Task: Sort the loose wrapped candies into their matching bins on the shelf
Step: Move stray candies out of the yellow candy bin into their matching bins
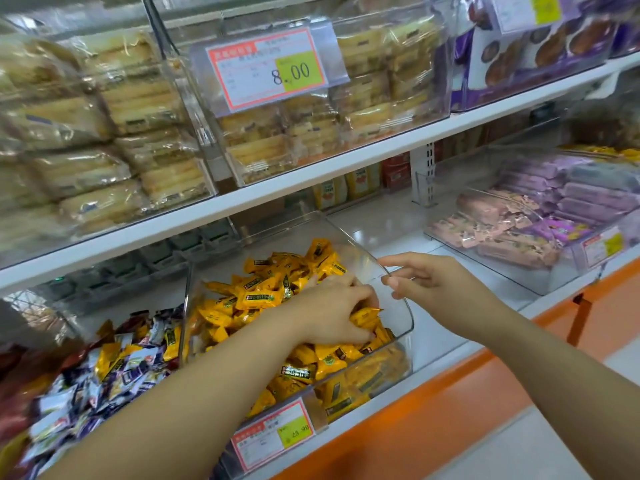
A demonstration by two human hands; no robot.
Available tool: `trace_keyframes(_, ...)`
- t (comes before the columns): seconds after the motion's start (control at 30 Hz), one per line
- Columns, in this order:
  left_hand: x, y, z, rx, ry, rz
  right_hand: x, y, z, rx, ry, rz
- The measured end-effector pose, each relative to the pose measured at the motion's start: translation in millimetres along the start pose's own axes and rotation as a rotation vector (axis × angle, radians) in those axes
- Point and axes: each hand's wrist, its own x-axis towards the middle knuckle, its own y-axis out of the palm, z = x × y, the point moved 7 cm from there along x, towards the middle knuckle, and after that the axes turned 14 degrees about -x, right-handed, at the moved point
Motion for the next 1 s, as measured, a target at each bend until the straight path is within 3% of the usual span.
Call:
trace_keyframes(0.23,-8.7,-15.6,27.6,0.184,-0.071,0.005,-2.3,-0.7,1.8,-0.019,0.005,0.016)
trace_keyframes(0.53,-26.4,-39.9,75.2,0.245,-0.196,-0.160,-1.8,0.3,0.6,-0.010,0.009,0.027)
trace_keyframes(0.87,-38.1,-51.4,127.4,-0.032,-0.378,-0.233,-0.2,1.4,0.0,0.001,0.020,0.024)
trace_keyframes(1.0,-24.3,-53.2,83.6,-0.160,-0.253,-0.205,1.2,1.4,0.8,0.007,0.029,0.024)
